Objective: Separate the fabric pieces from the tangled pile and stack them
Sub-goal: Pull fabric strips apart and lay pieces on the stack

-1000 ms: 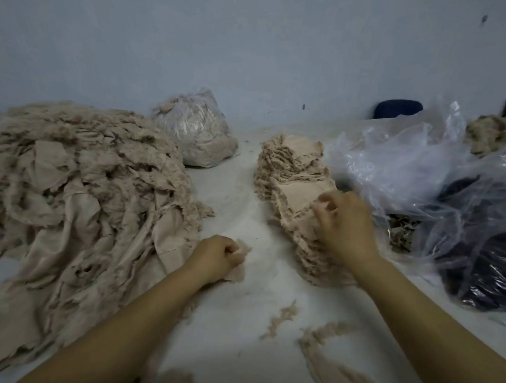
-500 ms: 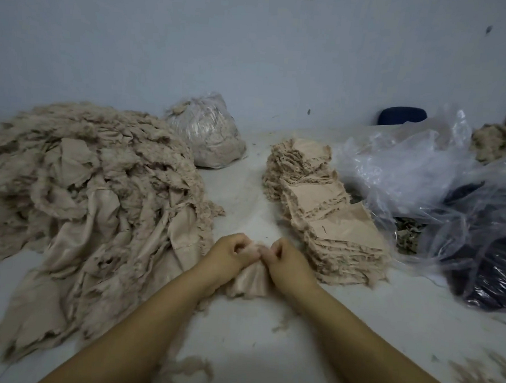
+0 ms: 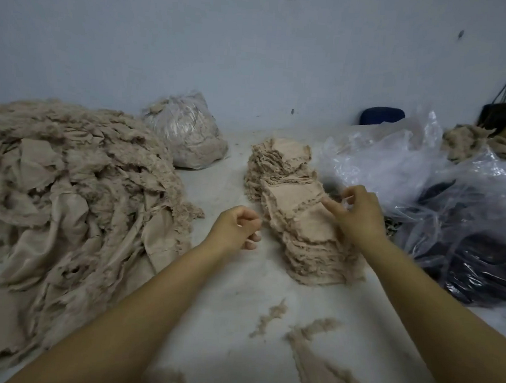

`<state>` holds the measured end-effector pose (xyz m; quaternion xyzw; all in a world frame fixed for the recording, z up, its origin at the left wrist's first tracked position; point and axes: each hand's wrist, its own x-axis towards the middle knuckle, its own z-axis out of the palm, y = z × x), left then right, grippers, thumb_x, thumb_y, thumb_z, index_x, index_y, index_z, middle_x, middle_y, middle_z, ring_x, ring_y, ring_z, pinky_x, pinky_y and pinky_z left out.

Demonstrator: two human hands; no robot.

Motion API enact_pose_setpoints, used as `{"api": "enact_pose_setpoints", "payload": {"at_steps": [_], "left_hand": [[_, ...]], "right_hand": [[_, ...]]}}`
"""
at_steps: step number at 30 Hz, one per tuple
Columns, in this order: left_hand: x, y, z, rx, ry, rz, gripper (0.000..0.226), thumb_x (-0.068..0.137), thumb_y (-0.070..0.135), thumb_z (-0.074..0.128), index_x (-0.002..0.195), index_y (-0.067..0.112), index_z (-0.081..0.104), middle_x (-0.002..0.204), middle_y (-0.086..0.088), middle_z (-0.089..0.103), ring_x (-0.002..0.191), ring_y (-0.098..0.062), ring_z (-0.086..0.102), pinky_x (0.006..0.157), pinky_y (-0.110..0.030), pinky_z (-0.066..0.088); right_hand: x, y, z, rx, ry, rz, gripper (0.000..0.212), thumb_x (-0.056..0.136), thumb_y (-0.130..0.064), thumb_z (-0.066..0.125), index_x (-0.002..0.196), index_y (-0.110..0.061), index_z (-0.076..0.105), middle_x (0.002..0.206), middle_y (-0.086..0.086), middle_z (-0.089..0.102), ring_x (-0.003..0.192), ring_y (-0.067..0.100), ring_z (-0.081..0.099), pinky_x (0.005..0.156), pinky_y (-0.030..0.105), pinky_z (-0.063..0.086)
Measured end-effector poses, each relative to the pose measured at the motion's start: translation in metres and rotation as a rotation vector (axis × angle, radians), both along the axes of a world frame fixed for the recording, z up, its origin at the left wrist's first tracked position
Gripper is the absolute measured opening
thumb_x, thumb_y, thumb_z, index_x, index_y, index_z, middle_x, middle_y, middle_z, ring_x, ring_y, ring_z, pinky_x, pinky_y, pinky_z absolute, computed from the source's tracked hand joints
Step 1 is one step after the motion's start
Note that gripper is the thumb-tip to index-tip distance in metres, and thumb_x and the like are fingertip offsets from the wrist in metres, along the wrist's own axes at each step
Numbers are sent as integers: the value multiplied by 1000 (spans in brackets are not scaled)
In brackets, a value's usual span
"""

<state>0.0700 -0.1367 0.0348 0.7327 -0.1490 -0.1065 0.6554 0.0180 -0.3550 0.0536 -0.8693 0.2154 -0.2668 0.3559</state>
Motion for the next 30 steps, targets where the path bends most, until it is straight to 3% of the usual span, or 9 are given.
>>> {"api": "enact_pose_setpoints", "payload": {"at_steps": [4,6,9,12,16,21,26,28,30], "left_hand": [[4,71,2,404,-255,-196,18,89,6,61,74,16,62,57,10,60,46,0,47,46,-15,40],[7,113,8,701,-348,-273,19,86,13,68,69,20,63,53,16,56,50,3,46,53,-13,38],[5,157,3,1019,-391,-203,20,85,24,67,68,25,58,60,14,55,61,0,49,58,-15,38],[-7,164,-20,918,-390,-83,22,92,12,55,75,26,51,73,7,59,69,-9,58,63,-19,43],[-26,160,-44,589,-334,91,24,94,0,44,81,20,46,75,-2,62,62,-8,61,66,-27,50],[-31,186,-55,834,-532,27,13,94,32,53,84,31,44,71,11,54,65,-5,52,63,-28,41],[-8,169,-29,1211,-549,29,61,82,72,39,52,19,44,51,4,47,54,-12,49,51,-28,33],[-5,152,-28,1118,-704,102,47,81,71,43,71,26,57,76,6,60,77,-12,57,61,-29,42],[-5,143,-43,1095,-750,-9,49,87,61,46,116,23,57,122,1,53,114,-16,47,93,-30,39]], "right_hand": [[-15,51,-12,-92,-258,158,6,90,-22,62,88,-18,59,87,-3,59,78,13,56,72,24,44],[-22,94,-33,-9,-155,378,6,89,-22,64,86,-23,59,78,-9,60,70,0,53,66,14,41],[-24,150,-64,81,117,604,22,85,-42,68,98,-25,61,83,-11,60,75,2,55,70,18,42],[-10,193,-73,-44,308,613,59,73,-70,63,110,-24,58,95,-9,56,89,11,55,70,26,41],[7,213,-77,-117,273,533,27,92,-44,56,95,-18,58,95,2,59,94,23,58,67,29,39],[0,164,-75,12,192,426,20,94,-30,57,82,-14,53,74,-2,57,71,16,53,49,14,30],[-23,157,-82,-144,165,607,10,88,-25,67,92,-20,60,82,-2,60,69,5,50,61,8,37],[-27,160,-82,-143,106,583,7,89,-20,66,94,-16,62,81,-1,59,67,3,48,62,9,36],[-30,161,-79,-96,86,540,7,89,-17,65,95,-15,63,78,-2,58,65,3,48,62,9,36]]}}
